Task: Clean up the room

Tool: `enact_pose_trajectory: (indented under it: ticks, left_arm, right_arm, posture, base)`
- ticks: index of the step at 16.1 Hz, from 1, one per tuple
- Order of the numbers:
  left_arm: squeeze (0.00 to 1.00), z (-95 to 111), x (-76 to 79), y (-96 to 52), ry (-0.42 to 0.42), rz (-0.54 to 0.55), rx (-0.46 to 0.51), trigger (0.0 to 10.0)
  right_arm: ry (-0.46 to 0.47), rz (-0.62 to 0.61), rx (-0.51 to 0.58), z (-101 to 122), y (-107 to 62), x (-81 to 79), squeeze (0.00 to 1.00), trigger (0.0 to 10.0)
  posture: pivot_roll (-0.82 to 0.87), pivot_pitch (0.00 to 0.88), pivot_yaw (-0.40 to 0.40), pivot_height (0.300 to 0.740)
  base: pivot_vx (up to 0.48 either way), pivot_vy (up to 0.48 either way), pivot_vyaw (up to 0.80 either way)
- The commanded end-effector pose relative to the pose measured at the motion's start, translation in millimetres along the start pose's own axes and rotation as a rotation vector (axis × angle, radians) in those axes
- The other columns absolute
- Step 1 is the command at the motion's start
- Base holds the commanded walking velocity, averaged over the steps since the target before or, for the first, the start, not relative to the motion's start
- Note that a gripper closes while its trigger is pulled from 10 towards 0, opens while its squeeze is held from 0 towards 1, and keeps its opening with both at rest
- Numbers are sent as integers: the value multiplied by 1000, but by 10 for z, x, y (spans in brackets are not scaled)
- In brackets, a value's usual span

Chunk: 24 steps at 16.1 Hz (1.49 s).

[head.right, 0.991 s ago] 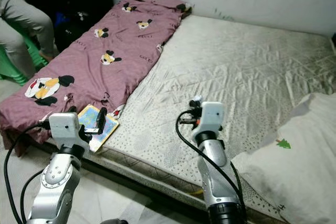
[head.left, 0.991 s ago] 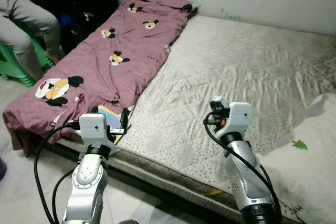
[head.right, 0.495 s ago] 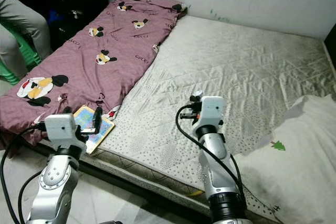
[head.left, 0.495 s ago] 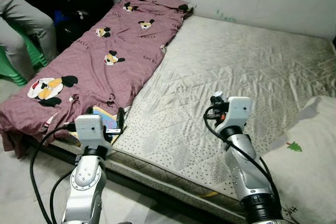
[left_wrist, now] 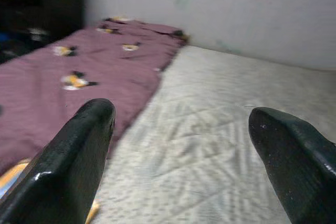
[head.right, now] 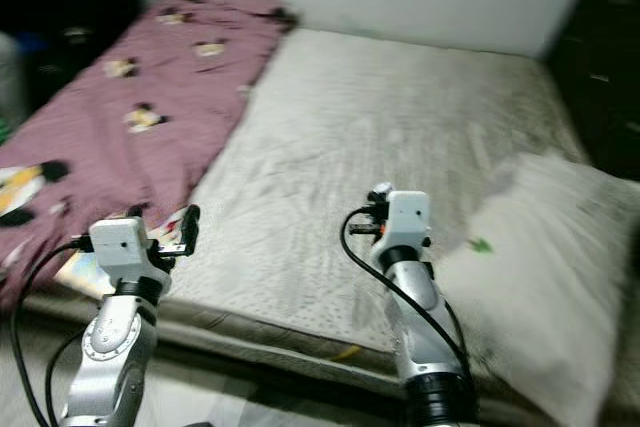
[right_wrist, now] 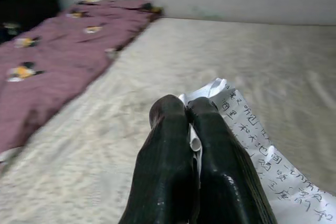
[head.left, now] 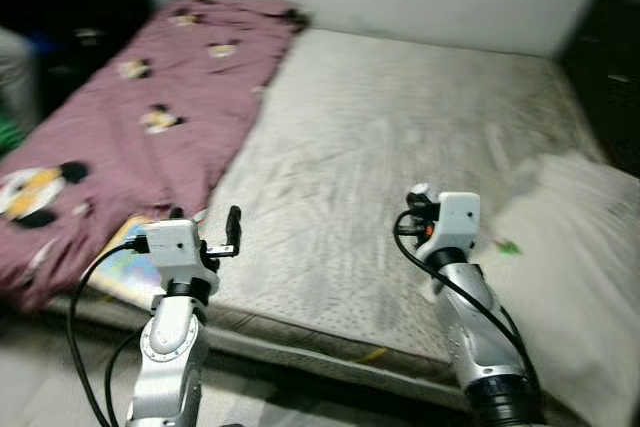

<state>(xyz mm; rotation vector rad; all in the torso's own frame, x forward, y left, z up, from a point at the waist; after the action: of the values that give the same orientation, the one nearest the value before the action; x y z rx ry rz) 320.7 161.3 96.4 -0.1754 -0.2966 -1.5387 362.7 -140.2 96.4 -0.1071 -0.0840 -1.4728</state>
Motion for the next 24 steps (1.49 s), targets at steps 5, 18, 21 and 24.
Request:
enact_pose_trajectory:
  ticks: [5,18,21,24]
  left_arm:
    - [0,-55,7,-1,2,-7,-24,10000]
    - [0,-65,-13,-22,4,12,-19,10000]
    - [0,-58,-28,-33,9,17,-17,10000]
    - [0,-52,-39,-30,12,22,-15,10000]
  right_arm:
    - [-6,-14,15,48,-12,33,0,10000]
    - [-21,42,14,33,-1,-81,0,10000]
    - [-40,61,15,29,4,-122,0,10000]
    - [-40,79,20,39,9,-168,0,10000]
  posture:
    - [16,82,-17,740]
    - [25,83,-27,740]
    - [33,82,-28,740]
    - [40,77,-36,740]
  base:
    - [0,349,-640]
    - [0,372,0]
    - [0,380,0]
    - [0,386,138]
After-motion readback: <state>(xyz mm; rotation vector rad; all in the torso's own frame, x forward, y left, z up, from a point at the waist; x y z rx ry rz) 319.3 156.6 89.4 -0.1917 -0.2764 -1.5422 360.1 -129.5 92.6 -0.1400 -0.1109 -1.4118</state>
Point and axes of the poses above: a point about 5 cm out from each wrist's last joint towards the gripper, its own y axis pointing out of the wrist towards the gripper, its own z axis along the axis of the wrist's last joint, x = y × z, the point moved 5 cm from there along y, pointing out of the wrist towards the gripper, and after that the axes turned 11 degrees about -y, right-handed, at the moved point
